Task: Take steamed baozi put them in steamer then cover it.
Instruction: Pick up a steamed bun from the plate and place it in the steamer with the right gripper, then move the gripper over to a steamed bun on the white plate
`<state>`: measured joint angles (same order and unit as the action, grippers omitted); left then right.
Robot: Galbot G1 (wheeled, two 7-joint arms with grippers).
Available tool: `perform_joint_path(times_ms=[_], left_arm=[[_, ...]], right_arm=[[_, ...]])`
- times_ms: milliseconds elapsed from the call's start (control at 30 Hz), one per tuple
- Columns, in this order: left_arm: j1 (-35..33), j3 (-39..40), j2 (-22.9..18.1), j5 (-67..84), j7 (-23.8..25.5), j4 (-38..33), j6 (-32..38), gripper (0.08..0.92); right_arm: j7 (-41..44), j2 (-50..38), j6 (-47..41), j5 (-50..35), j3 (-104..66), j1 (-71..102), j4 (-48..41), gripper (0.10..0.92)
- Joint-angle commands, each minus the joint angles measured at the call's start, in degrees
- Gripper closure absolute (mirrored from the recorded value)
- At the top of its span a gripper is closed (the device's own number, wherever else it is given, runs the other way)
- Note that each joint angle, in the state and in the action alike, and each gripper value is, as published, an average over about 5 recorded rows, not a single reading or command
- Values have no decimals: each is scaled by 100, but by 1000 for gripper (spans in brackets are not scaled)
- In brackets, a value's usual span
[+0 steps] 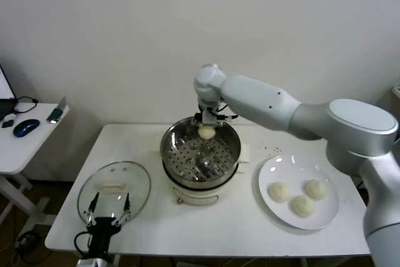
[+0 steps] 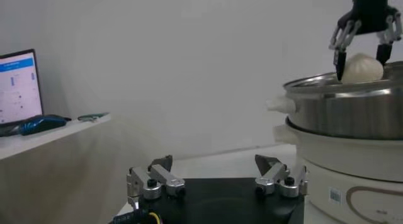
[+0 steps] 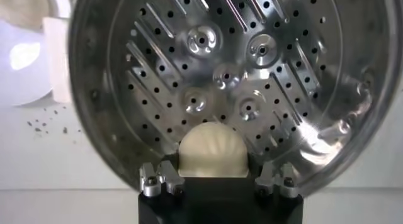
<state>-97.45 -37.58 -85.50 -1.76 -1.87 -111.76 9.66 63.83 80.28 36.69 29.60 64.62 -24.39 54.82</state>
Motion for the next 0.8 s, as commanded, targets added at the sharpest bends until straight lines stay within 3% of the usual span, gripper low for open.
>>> perform_joint_path(times_ms=[33, 367, 500, 667, 800], left_arm=[[48, 19, -64, 24, -11, -12, -70, 177], [-3, 8, -68, 124, -62, 48, -12, 177], [-44, -3, -68, 129, -80, 42, 4, 177], [-142, 11, -61, 366, -80, -70, -41, 177], [-219, 7, -46, 451, -79, -138, -48, 177]], right_arm=[[-91, 358, 153, 499, -184, 440, -486, 327], [-138, 351, 116, 310, -182, 452, -584, 213], [-103, 215, 198, 20, -240, 228, -452, 203], [-78, -239, 117, -886, -5, -385, -109, 202], [-12, -820, -458, -2368, 655, -1077, 245, 203]])
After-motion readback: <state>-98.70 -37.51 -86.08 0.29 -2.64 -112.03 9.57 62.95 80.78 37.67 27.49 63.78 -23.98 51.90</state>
